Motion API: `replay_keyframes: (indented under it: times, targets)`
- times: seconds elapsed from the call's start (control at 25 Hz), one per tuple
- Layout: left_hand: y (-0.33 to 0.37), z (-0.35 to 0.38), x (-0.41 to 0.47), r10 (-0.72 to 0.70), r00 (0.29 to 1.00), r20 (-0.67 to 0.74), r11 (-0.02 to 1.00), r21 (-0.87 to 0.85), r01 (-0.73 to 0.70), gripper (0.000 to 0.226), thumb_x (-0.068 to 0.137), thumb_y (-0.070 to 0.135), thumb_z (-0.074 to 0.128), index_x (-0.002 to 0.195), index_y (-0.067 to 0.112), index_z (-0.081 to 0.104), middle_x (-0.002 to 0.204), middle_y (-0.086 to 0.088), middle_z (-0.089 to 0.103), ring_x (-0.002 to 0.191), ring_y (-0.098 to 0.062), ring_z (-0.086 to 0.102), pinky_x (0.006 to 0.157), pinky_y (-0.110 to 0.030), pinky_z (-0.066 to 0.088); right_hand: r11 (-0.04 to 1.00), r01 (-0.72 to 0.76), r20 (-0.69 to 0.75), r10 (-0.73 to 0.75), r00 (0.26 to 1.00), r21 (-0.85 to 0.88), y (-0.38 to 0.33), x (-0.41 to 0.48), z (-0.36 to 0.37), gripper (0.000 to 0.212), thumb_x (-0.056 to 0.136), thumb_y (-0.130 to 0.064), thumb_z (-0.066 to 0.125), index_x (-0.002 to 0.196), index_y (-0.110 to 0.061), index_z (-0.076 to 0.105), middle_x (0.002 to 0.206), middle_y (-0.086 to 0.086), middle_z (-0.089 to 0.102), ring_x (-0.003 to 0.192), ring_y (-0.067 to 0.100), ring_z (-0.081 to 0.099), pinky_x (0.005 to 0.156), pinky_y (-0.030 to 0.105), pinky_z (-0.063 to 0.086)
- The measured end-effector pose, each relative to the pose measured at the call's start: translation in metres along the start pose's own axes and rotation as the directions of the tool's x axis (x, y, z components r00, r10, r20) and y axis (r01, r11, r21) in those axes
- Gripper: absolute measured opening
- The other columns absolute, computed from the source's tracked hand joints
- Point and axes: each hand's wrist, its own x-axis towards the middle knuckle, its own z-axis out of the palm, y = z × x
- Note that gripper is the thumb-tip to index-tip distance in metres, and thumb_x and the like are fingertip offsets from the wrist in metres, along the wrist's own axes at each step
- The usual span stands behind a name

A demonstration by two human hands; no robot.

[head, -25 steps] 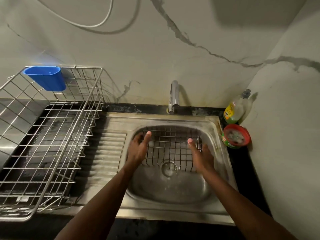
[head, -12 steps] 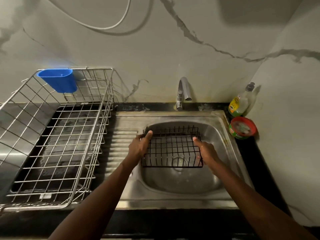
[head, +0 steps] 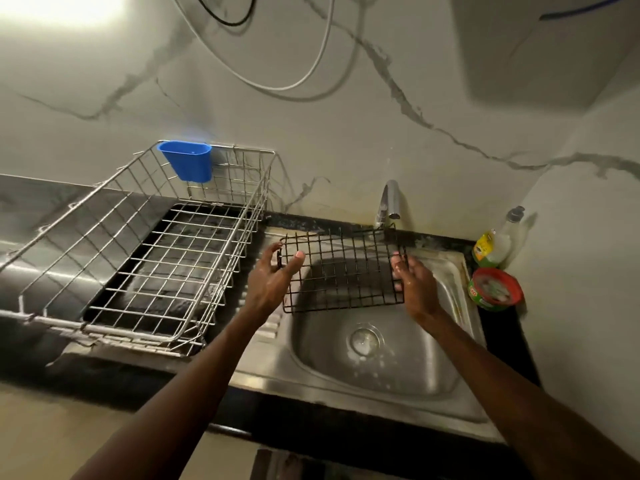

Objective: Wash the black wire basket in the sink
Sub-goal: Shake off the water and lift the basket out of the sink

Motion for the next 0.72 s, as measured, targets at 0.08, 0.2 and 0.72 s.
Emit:
replay_keyframes:
  times: [0.08, 0.2, 0.72]
  targets:
    - [0.011, -0.009, -0.017, -0.019, 0.999, -0.05, 1.0, -0.015, 0.018, 0.092, 0.064, 0.086, 0.067, 0.14, 0.039, 0.046, 0.129, -0.009, 0.064, 0.104, -0.024, 0.069, 0.09, -0.052, 0.058, 0.999, 0.045, 0.045, -0.043, 0.998, -0.029, -0.022, 0.006, 0.0, 0.016, 0.104, -0.031, 0.056, 0.094, -0.025, 0.066, 0.077, -0.005, 0.062, 0.068, 0.012, 0.055, 0.06, 0.023, 0.044]
    - [0.036, -0.022, -0.04, -0.025, 0.992, -0.126, 0.999, -0.046, 0.02, 0.09, 0.061, 0.087, 0.069, 0.135, 0.038, 0.053, 0.125, -0.003, 0.066, 0.101, -0.024, 0.07, 0.08, -0.05, 0.062, 0.996, 0.087, 0.106, -0.083, 0.991, -0.031, -0.056, 0.023, 0.002, 0.018, 0.103, -0.035, 0.057, 0.098, -0.022, 0.068, 0.083, 0.003, 0.064, 0.074, 0.019, 0.06, 0.068, 0.032, 0.052]
    - [0.088, -0.135, -0.034, -0.23, 0.865, -0.446, 0.929, -0.364, 0.059, 0.085, 0.073, 0.064, 0.077, 0.137, 0.012, 0.053, 0.111, -0.014, 0.066, 0.089, -0.033, 0.07, 0.064, -0.047, 0.064, 0.939, 0.285, 0.482, -0.164, 0.861, -0.19, -0.203, 0.138, 0.161, 0.056, 0.07, -0.074, 0.061, 0.098, -0.029, 0.08, 0.107, 0.0, 0.077, 0.1, 0.03, 0.071, 0.095, 0.054, 0.055]
